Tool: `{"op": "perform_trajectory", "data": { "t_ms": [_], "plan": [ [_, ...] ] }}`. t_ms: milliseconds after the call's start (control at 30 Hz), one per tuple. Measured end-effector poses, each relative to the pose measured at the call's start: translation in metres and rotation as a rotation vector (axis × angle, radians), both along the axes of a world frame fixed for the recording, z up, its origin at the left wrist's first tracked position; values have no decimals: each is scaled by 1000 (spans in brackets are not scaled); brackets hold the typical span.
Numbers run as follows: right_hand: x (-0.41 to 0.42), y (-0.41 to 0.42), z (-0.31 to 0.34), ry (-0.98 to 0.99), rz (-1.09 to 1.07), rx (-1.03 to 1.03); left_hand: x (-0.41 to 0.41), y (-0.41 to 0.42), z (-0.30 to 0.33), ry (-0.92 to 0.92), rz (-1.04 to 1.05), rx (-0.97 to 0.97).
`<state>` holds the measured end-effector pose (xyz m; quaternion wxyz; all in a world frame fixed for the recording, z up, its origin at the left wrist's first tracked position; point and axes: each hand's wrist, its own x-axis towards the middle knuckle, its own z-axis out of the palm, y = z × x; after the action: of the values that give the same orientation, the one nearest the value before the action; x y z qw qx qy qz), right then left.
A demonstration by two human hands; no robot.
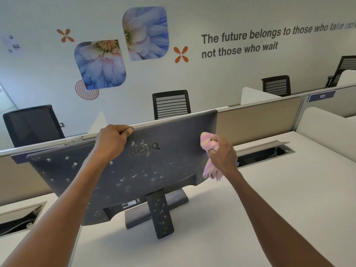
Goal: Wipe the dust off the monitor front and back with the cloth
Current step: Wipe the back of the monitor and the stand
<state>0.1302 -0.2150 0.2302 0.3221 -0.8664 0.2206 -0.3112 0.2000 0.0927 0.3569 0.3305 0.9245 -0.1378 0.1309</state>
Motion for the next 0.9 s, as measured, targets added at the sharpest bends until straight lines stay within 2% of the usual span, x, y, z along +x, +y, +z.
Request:
{"op": "perform_trajectory", "data": {
  "t_ms": [167,300,433,567,667,767,833,900],
  "plan": [
    [6,-5,33,-170,46,-45,3,1,-3,-19,-4,-17],
    [-1,-2,-7,-37,140,-30,5,1,-5,-28,0,-29],
    [3,-18,-16,52,-7,27,4,2,-5,-34,-2,-29],
    [12,-28,20,-89,-34,33,4,3,-5,-26,-1,-50],
    [6,-19,22,-150,78,11,6,2,-6,-29,2,-51],
    [-2,-15,-5,-13,115,-11,5,-1,-5,-39,6,-37],
    [-2,-22,-13,76,42,27,4,-1,-5,-41,1,-32],
    [3,-29,-6,71,-18,64,2,1,-5,-34,-2,-34]
  ]
}}
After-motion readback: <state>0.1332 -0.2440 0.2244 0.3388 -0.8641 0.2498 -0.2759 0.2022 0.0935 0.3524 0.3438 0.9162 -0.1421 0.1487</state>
